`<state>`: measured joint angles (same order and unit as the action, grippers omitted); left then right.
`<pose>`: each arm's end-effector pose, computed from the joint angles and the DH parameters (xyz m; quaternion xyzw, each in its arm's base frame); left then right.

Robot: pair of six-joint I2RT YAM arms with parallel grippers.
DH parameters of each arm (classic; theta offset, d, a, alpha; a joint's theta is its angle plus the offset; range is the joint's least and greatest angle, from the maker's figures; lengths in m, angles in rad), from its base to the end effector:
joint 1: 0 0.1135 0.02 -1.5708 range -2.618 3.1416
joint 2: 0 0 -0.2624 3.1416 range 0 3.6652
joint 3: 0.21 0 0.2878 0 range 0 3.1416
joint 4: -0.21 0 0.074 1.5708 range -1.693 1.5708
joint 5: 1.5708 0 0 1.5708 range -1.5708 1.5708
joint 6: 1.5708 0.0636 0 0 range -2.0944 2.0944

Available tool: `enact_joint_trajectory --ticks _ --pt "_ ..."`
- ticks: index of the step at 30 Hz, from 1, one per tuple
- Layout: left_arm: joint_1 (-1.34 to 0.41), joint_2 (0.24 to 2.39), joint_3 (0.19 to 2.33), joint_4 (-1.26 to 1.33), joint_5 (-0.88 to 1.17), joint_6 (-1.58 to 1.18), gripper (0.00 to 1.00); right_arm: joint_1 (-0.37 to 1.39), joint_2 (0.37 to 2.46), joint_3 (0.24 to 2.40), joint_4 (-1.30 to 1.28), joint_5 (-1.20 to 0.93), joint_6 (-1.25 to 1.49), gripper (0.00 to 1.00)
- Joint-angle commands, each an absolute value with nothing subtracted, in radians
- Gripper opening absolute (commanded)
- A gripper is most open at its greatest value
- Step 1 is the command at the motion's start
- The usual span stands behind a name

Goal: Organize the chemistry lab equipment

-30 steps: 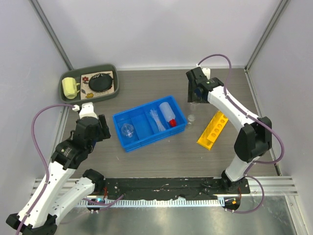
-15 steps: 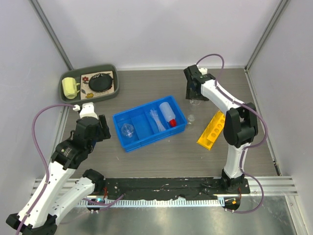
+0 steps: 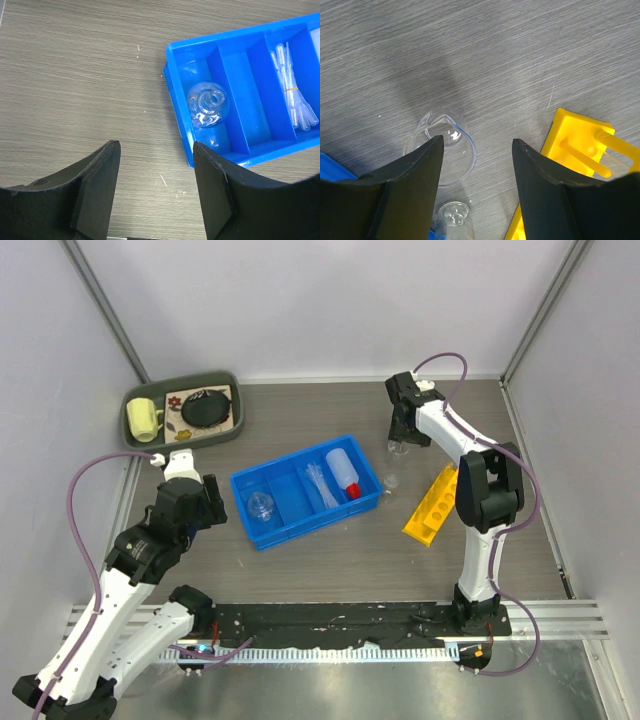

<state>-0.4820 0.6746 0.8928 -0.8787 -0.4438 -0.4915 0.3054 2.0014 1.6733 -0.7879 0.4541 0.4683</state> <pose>0.1728 -0.0596 0.3163 -0.1009 0.8757 -0.0259 0.4715 0.4594 0.1156 0.2002 0.1278 0.9420 -0.1202 0.2862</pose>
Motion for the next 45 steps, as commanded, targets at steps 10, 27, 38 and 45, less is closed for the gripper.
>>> enact_joint_trajectory --ticks 10,27,38,45 --pt "-0.477 0.683 0.887 -0.835 -0.436 -0.482 0.64 0.287 2.031 1.631 -0.715 0.411 0.512 0.45" --pt "-0.479 0.681 0.887 -0.836 -0.436 -0.482 0.63 0.288 1.982 1.655 -0.724 0.433 0.511 0.01" --pt "-0.479 0.678 0.887 -0.835 -0.436 -0.48 0.63 0.506 1.836 1.782 -0.775 0.532 0.407 0.01" --pt "-0.479 0.675 0.887 -0.838 -0.437 -0.482 0.63 0.722 1.858 1.92 -0.824 0.592 0.454 0.01"
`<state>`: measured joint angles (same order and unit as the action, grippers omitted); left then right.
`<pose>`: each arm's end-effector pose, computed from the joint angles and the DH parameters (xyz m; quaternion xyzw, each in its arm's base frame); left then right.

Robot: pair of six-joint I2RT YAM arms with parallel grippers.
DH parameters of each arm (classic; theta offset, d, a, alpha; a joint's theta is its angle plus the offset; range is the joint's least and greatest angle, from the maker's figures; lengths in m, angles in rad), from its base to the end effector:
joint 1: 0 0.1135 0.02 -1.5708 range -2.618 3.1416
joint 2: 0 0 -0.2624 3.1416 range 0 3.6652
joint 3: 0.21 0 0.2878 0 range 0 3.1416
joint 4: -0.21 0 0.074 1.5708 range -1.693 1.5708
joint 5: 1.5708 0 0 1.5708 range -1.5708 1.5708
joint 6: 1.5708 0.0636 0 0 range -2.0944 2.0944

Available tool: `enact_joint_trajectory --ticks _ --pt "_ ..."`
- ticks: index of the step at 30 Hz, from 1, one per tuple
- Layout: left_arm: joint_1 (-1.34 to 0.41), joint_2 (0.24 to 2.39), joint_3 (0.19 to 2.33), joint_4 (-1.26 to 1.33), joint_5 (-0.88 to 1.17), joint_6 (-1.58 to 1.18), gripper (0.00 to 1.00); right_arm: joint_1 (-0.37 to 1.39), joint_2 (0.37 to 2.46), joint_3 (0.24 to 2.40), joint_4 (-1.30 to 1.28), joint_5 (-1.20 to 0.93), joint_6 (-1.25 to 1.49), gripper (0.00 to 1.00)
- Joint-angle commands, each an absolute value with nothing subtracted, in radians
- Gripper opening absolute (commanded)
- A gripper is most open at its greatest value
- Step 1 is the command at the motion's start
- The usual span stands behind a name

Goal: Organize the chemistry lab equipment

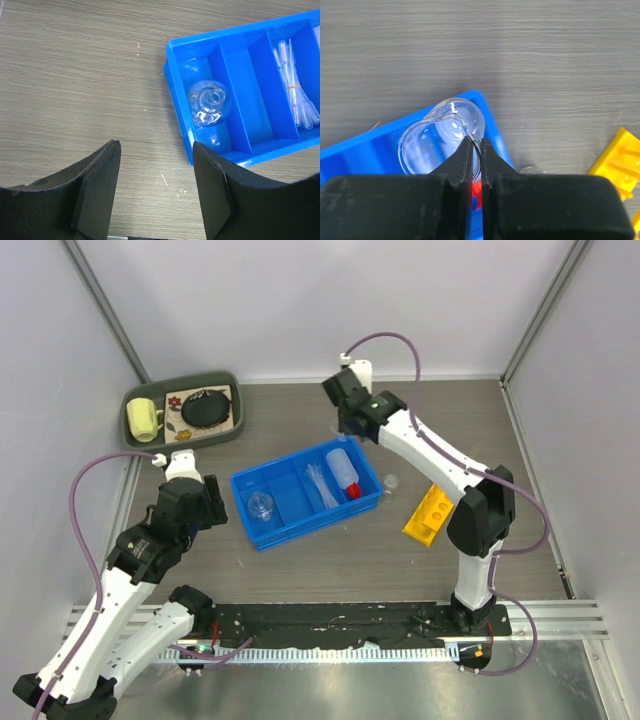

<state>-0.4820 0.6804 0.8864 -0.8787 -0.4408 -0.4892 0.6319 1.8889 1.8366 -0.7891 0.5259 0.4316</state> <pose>0.1740 -0.0604 0.3129 -0.0981 0.8787 -0.0235 0.4666 0.3999 0.2532 0.3118 0.0021 0.9069 -0.0347 0.4200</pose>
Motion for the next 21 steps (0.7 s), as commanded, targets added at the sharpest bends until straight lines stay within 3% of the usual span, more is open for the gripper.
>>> enact_joint_trajectory --ticks 1,9,21 --pt "-0.479 0.675 0.887 -0.836 -0.437 -0.482 0.63 0.742 1.867 1.934 -0.825 0.592 0.463 0.01" --pt "-0.479 0.672 0.887 -0.835 -0.434 -0.482 0.63 0.902 2.006 2.054 -0.804 0.535 0.526 0.01" --pt "-0.48 0.669 0.885 -0.836 -0.431 -0.48 0.63 0.953 2.128 2.052 -0.747 0.457 0.574 0.01"
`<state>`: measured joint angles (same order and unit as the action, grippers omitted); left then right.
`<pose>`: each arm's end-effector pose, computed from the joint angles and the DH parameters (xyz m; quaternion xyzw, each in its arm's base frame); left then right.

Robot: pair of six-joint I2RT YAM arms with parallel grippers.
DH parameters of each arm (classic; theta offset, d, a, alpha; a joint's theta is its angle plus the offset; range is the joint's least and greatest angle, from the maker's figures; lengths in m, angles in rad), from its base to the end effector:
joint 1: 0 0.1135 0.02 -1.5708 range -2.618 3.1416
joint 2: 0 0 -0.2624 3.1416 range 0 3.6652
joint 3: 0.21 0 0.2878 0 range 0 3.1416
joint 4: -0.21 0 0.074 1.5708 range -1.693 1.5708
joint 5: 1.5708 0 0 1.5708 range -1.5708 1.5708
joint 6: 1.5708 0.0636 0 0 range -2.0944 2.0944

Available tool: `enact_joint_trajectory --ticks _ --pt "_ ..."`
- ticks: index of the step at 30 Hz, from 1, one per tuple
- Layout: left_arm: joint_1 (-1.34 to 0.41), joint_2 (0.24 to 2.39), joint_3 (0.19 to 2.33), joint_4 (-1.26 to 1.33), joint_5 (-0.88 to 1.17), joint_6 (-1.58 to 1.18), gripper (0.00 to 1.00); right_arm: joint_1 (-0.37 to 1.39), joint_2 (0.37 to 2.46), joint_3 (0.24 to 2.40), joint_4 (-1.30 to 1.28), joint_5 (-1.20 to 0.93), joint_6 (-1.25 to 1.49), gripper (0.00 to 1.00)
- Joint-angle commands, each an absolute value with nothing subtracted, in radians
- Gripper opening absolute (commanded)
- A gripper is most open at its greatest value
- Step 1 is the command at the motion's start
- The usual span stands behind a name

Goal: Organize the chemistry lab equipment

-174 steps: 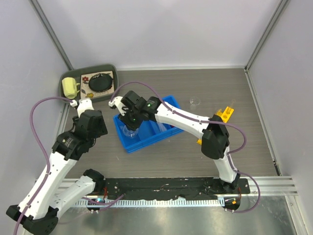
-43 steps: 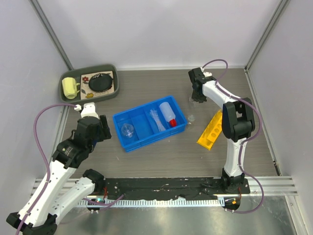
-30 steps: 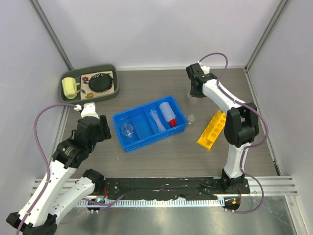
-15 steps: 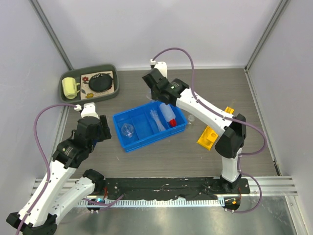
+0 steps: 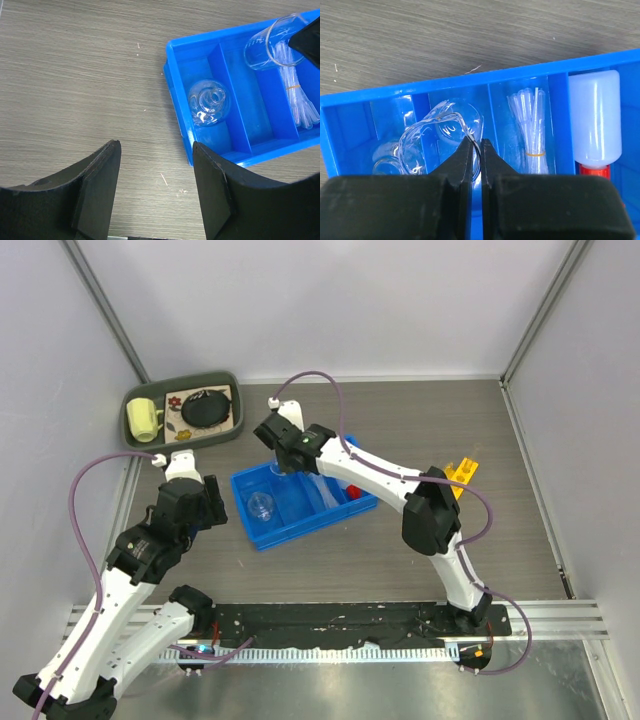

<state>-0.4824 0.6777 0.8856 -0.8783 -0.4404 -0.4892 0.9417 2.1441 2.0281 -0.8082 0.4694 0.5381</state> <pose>0.1735 -0.0603 0.3131 -0.0980 0.8783 -0.0244 0.4673 0.3337 0.4097 0.2566 -0.1125 0.9183 0.0455 0.3769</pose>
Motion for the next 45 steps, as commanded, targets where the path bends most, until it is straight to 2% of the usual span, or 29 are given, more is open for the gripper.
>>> enact_joint_trajectory --ticks 1,28,39,45 --pt "-0.48 0.667 0.885 -0.835 -0.431 -0.48 0.63 0.954 2.132 2.051 -0.747 0.456 0.577 0.01" --pt "-0.482 0.681 0.885 -0.834 -0.429 -0.48 0.63 0.956 2.213 1.939 -0.658 0.425 0.609 0.01" --pt "-0.483 0.686 0.885 -0.834 -0.428 -0.48 0.63 0.951 2.233 1.936 -0.653 0.428 0.614 0.2" --pt "-0.483 0.686 0.885 -0.833 -0.428 -0.48 0.63 0.948 2.235 1.94 -0.653 0.429 0.614 0.25"
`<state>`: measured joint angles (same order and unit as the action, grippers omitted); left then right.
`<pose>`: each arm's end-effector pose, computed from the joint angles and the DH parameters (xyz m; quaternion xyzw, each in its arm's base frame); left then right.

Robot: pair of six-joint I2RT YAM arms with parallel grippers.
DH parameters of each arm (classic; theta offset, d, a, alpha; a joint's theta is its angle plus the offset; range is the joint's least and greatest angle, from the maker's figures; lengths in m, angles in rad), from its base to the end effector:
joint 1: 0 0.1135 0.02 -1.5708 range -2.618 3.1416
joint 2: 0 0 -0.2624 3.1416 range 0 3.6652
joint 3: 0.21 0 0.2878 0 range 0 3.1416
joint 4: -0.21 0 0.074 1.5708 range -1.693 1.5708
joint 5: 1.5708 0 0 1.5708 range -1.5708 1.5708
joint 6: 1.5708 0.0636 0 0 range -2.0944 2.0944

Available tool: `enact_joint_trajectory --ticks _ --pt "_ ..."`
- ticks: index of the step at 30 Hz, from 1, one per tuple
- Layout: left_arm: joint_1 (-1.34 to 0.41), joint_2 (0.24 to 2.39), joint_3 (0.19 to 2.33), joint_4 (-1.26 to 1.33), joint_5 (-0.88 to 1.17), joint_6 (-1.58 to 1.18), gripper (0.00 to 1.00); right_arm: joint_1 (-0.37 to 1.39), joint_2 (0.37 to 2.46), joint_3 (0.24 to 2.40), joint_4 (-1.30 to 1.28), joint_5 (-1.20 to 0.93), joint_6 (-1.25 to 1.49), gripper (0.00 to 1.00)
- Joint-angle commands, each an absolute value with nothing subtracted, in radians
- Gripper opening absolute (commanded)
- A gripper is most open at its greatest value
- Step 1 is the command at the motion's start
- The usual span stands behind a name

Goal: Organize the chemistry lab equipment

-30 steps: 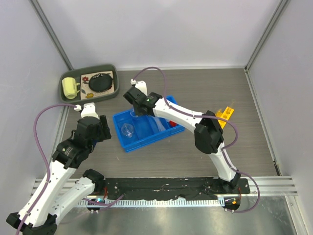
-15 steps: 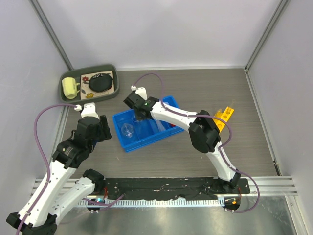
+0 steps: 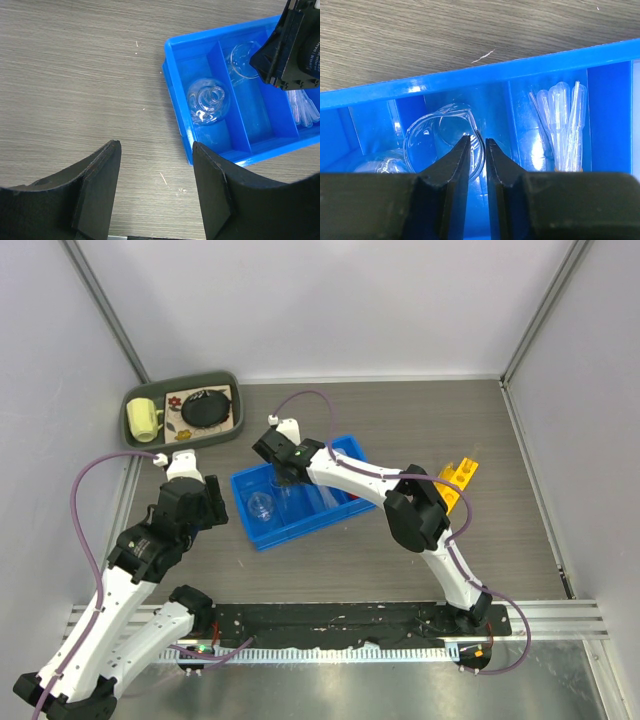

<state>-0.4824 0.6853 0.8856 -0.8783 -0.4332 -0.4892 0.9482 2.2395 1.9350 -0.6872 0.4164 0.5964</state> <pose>0.1748 -0.0614 0.3118 -0.0958 0.8806 -0.0254 0.4634 0.3367 0.4249 0.1816 -0.1060 0.9335 0.0530 0.3383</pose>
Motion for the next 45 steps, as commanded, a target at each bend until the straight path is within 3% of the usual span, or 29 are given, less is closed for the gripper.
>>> enact_joint_trajectory --ticks 1,9,19,26,38,45 --pt "-0.485 0.687 0.885 -0.833 -0.428 -0.48 0.63 0.946 2.232 1.939 -0.653 0.428 0.615 0.26" --pt "-0.483 0.689 0.885 -0.834 -0.428 -0.479 0.63 0.95 2.218 1.971 -0.707 0.456 0.614 0.35" --pt "-0.483 0.686 0.885 -0.834 -0.428 -0.479 0.63 0.954 2.07 1.931 -0.785 0.584 0.586 0.36" --pt "-0.483 0.686 0.884 -0.834 -0.428 -0.479 0.63 0.956 1.881 1.767 -0.77 0.635 0.598 0.53" --pt "-0.483 0.678 0.885 -0.836 -0.428 -0.48 0.63 0.956 1.595 1.484 -0.891 0.782 0.689 0.6" --pt "-0.483 0.67 0.885 -0.836 -0.425 -0.48 0.63 0.934 1.444 1.307 -0.966 0.815 0.802 0.71"
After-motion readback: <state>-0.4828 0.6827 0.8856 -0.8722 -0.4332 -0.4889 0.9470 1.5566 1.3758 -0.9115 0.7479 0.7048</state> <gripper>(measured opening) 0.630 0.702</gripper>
